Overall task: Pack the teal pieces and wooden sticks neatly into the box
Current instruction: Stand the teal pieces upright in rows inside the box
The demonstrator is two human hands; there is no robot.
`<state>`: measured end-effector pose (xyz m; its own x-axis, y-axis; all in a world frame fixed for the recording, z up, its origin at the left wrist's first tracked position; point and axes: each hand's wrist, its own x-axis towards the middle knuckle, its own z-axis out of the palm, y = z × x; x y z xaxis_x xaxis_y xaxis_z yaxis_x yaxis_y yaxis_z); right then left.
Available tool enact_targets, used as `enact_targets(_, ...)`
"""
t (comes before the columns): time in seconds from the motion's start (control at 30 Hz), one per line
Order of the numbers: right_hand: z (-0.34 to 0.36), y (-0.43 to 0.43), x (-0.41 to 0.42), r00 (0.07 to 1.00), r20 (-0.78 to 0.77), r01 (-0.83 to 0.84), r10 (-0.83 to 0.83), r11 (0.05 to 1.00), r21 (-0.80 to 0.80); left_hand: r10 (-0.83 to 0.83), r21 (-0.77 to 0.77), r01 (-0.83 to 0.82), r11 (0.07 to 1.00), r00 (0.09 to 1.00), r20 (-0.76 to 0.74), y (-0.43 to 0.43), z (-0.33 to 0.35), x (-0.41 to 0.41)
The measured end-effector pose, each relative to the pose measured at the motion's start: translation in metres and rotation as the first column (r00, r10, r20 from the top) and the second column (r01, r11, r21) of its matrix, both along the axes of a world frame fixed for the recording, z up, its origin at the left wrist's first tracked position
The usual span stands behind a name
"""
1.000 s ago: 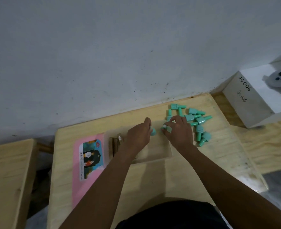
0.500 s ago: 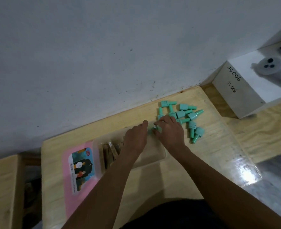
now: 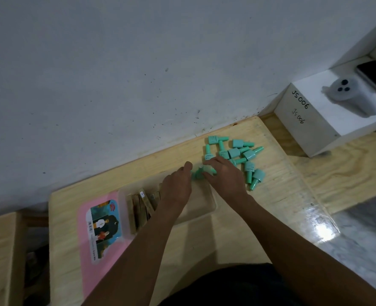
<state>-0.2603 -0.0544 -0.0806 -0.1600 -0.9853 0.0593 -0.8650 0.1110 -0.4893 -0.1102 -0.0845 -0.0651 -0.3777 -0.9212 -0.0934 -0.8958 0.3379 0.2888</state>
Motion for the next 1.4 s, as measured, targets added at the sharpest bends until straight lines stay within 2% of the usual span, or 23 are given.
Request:
enact_targets(0.13, 0.008, 0.017, -0.016, 0.994, 0.03, 0.103, -0.102, 0.994, -0.023, 0.025, -0.033, -0.028, 0.999, 0.996, -0.085, 0.009, 0.005, -0.003)
enact_targets(0.23, 0.01, 0.044, -0.037, 0.978, 0.055, 0.2, -0.199, 0.98, -0.002, 0.009, -0.028, -0.016, 0.999, 0.974, -0.227, 0.023, 0.014, -0.016)
enact_targets(0.4, -0.001, 0.087, -0.09, 0.941, 0.034, 0.316, -0.338, 0.908, 0.275, -0.089, 0.085, 0.14, 0.987, 0.893, -0.441, 0.043, 0.017, -0.057)
enact_targets(0.53, -0.013, 0.095, -0.113, 0.89, 0.108, 0.35, -0.442, 0.816, 0.46, -0.01, 0.229, 0.164, 0.96, 0.834, -0.552, 0.052, 0.014, -0.093)
enact_targets(0.63, -0.021, 0.084, -0.115, 0.849, 0.14, 0.375, -0.509, 0.769, 0.517, 0.122, 0.365, 0.093, 0.926, 0.843, -0.524, 0.049, 0.007, -0.115)
enact_targets(0.73, -0.024, 0.067, -0.111, 0.838, 0.125, 0.385, -0.531, 0.738, 0.554, 0.235, 0.469, -0.005, 0.883, 0.87, -0.433, 0.04, -0.005, -0.134)
enact_targets(0.9, -0.026, 0.049, -0.118, 0.835, 0.083, 0.392, -0.544, 0.694, 0.603, 0.326, 0.563, -0.13, 0.816, 0.908, -0.262, 0.026, -0.022, -0.155)
enact_targets(1.0, -0.027, 0.047, -0.134, 0.843, 0.065, 0.376, -0.535, 0.67, 0.64, 0.333, 0.568, -0.187, 0.802, 0.929, -0.165, 0.021, -0.031, -0.163)
enact_targets(1.07, -0.025, 0.049, -0.147, 0.848, 0.084, 0.361, -0.524, 0.685, 0.633, 0.344, 0.549, -0.218, 0.807, 0.929, -0.135, 0.02, -0.036, -0.168)
enact_targets(1.13, -0.02, 0.053, -0.161, 0.853, 0.153, 0.316, -0.498, 0.728, 0.609, 0.353, 0.521, -0.24, 0.819, 0.927, -0.129, 0.021, -0.039, -0.17)
enact_targets(1.23, -0.015, 0.057, -0.18, 0.86, 0.23, 0.303, -0.455, 0.818, 0.489, 0.331, 0.468, -0.243, 0.85, 0.937, -0.114, 0.022, -0.043, -0.173)
enact_targets(1.3, -0.013, 0.059, -0.189, 0.823, 0.299, 0.331, -0.482, 0.836, 0.436, 0.307, 0.441, -0.24, 0.865, 0.948, -0.086, 0.021, -0.044, -0.173)
enact_targets(1.4, -0.012, 0.056, -0.198, 0.737, 0.403, 0.353, -0.543, 0.817, 0.455, 0.301, 0.44, -0.237, 0.866, 0.95, -0.08, 0.019, -0.044, -0.172)
